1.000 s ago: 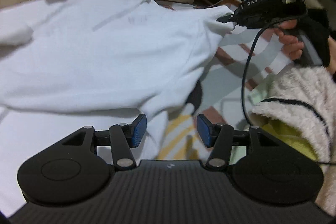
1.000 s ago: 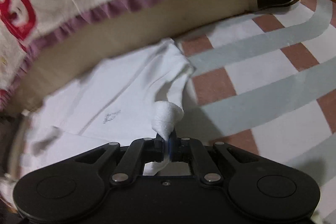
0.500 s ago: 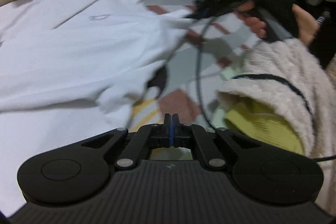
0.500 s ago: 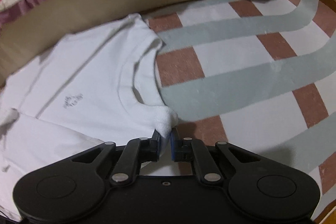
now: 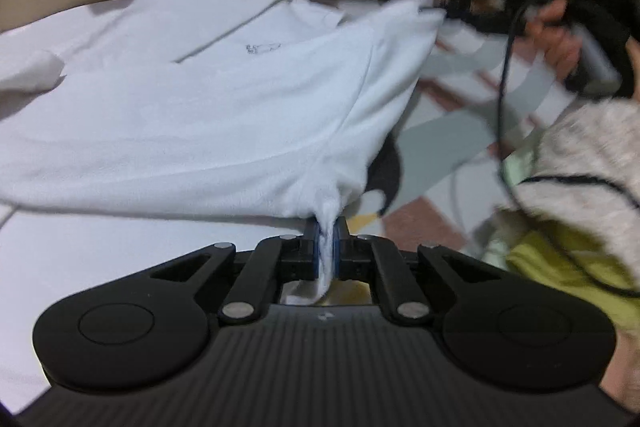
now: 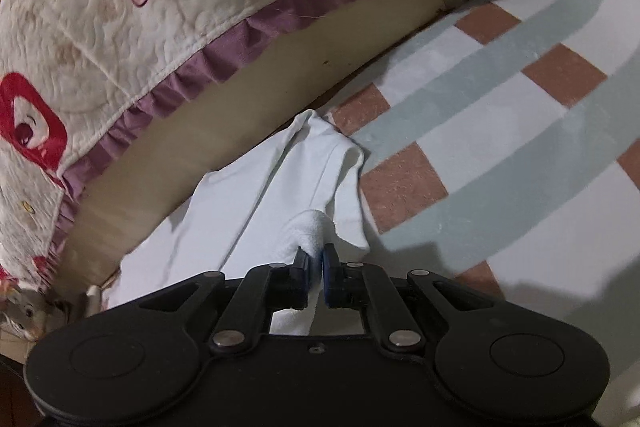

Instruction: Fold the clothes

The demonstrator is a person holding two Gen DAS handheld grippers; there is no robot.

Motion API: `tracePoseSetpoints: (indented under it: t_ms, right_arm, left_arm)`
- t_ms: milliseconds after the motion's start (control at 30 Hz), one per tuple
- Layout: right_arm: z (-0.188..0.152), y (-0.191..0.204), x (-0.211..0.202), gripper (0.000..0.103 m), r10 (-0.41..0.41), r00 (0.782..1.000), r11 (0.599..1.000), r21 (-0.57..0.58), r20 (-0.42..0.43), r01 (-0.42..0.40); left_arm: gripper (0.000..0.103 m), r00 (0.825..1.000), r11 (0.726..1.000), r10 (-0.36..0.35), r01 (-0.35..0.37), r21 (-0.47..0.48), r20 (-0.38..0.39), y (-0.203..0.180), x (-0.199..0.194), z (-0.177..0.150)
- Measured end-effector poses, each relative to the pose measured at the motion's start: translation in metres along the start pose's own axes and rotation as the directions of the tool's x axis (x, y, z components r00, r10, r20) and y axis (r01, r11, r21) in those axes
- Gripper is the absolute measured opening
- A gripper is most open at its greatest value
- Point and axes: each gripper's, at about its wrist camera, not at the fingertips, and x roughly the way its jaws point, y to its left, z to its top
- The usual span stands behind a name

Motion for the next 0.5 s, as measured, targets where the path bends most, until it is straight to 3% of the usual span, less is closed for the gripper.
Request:
tracePoseSetpoints:
  t_ms: [67,133,233,333,367,433,500]
  right_arm:
    - [-0.005,0.0,0.0,0.006,-0.069,0.997,0.998,-0.006,-0.032,0.069]
    - [-0.011,0.008,0.013,0.007,-0.198,0.975,0.978,-0.08,-0.096,0.191]
    - [-0.024,0.029,0.041,0.007,-0.373,0.916,0.906,-0.269,-0.146,0.326]
    - [-0.031,0.038,0.05,0.018,-0.451,0.883,0.854,-0.347,-0.128,0.386]
    - [-0.028,0.037,0.045,0.025,-0.446,0.889,0.859,-0.33,-0.105,0.392]
    - [-0.023,0.034,0.034,0.052,-0.43,0.901,0.87,-0.289,-0.054,0.399]
    - [-0.018,0.03,0.023,0.054,-0.416,0.91,0.882,-0.247,-0.002,0.402]
  left_arm:
    - [0.005,0.999,0.997,-0.041,0.041,-0.064,0.003,0.008,-0.009,-0.003]
    - [0.006,0.998,0.991,-0.058,0.055,-0.124,-0.02,0.015,-0.01,-0.007]
    - [0.006,0.995,0.999,-0.028,0.023,-0.048,-0.095,0.003,-0.001,-0.011]
    - [0.009,0.991,1.0,0.0,0.002,0.015,-0.135,-0.008,0.003,-0.01]
    - [0.014,0.992,1.0,-0.006,0.005,-0.011,-0.128,-0.006,0.001,-0.008]
    - [0.047,0.994,0.993,-0.038,0.026,-0.113,-0.105,0.002,-0.002,-0.004]
    - [0.056,0.996,0.978,-0.046,0.031,-0.205,-0.072,0.011,-0.006,0.0]
